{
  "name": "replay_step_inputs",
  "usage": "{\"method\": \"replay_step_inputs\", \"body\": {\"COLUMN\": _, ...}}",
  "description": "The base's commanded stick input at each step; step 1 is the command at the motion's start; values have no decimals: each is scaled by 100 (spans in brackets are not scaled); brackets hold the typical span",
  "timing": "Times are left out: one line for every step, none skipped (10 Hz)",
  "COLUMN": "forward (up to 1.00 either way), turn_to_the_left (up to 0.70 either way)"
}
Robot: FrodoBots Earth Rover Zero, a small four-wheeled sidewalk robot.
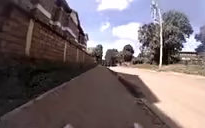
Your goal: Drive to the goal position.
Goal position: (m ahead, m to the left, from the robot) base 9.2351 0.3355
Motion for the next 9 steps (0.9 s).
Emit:
{"method": "replay_step_inputs", "body": {"forward": 100, "turn_to_the_left": 0}}
{"method": "replay_step_inputs", "body": {"forward": 100, "turn_to_the_left": 0}}
{"method": "replay_step_inputs", "body": {"forward": 100, "turn_to_the_left": -2}}
{"method": "replay_step_inputs", "body": {"forward": 100, "turn_to_the_left": -30}}
{"method": "replay_step_inputs", "body": {"forward": 100, "turn_to_the_left": 0}}
{"method": "replay_step_inputs", "body": {"forward": 100, "turn_to_the_left": 0}}
{"method": "replay_step_inputs", "body": {"forward": 100, "turn_to_the_left": 0}}
{"method": "replay_step_inputs", "body": {"forward": 100, "turn_to_the_left": 0}}
{"method": "replay_step_inputs", "body": {"forward": 100, "turn_to_the_left": 0}}
